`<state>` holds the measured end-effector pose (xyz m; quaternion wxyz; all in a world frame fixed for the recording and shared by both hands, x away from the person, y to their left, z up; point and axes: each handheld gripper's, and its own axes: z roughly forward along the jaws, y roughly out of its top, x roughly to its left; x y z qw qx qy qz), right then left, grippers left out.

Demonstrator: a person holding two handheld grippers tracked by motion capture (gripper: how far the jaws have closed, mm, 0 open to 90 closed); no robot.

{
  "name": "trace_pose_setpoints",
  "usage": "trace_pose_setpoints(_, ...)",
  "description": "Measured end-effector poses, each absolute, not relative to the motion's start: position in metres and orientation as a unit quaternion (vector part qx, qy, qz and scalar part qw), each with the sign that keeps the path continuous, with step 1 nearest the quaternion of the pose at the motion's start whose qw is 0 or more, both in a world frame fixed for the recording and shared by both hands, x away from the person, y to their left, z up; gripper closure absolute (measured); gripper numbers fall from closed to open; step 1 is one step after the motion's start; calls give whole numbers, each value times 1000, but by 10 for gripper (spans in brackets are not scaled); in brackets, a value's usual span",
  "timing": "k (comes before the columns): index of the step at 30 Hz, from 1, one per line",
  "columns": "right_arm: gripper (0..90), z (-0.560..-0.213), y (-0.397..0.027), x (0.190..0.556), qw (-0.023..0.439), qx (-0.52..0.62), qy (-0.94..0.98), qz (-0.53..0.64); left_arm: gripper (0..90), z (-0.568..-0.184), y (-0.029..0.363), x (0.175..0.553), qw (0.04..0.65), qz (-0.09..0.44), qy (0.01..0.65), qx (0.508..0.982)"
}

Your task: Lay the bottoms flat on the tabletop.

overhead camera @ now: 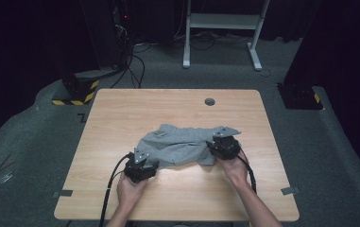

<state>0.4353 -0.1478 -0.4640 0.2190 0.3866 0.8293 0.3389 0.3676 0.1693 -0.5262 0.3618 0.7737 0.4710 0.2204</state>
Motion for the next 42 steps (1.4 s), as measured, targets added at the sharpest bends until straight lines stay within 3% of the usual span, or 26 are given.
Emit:
trace_pose_setpoints(5, 574, -501, -135, 460, 173, 396, 854, 288, 388, -526, 169, 368, 362, 220, 471, 774)
trace_pose_setpoints(8, 566, -496, -141, 463, 162, 407, 845, 308, 388, -526, 169, 367, 362, 221, 471, 774)
trace_pose_setpoints(18, 536, -459, -177, 403, 205, 378, 817, 384, 389, -526, 169, 367, 362, 221, 471, 774)
trace_pose_setpoints(20, 564, -461, -187, 388, 212, 377, 814, 389, 389, -526, 169, 368, 361, 222, 471, 774)
trace_pose_setpoints(24, 722, -474, -197, 360, 207, 363, 818, 395, 389, -526, 169, 368, 361, 222, 471, 774)
trace_pose_setpoints(29, 782, -501, -189, 366, 180, 366, 845, 346, 389, -526, 169, 367, 361, 222, 471, 774)
trace_pose_setpoints(33, 742, -509, -185, 384, 195, 395, 835, 331, 389, -526, 169, 367, 361, 222, 471, 774)
trace_pose_setpoints(39, 611, -499, -171, 407, 208, 400, 825, 341, 389, -526, 169, 367, 361, 222, 471, 773)
trace_pose_setpoints(42, 597, -501, -161, 422, 202, 406, 827, 333, 389, -526, 169, 368, 362, 221, 472, 773)
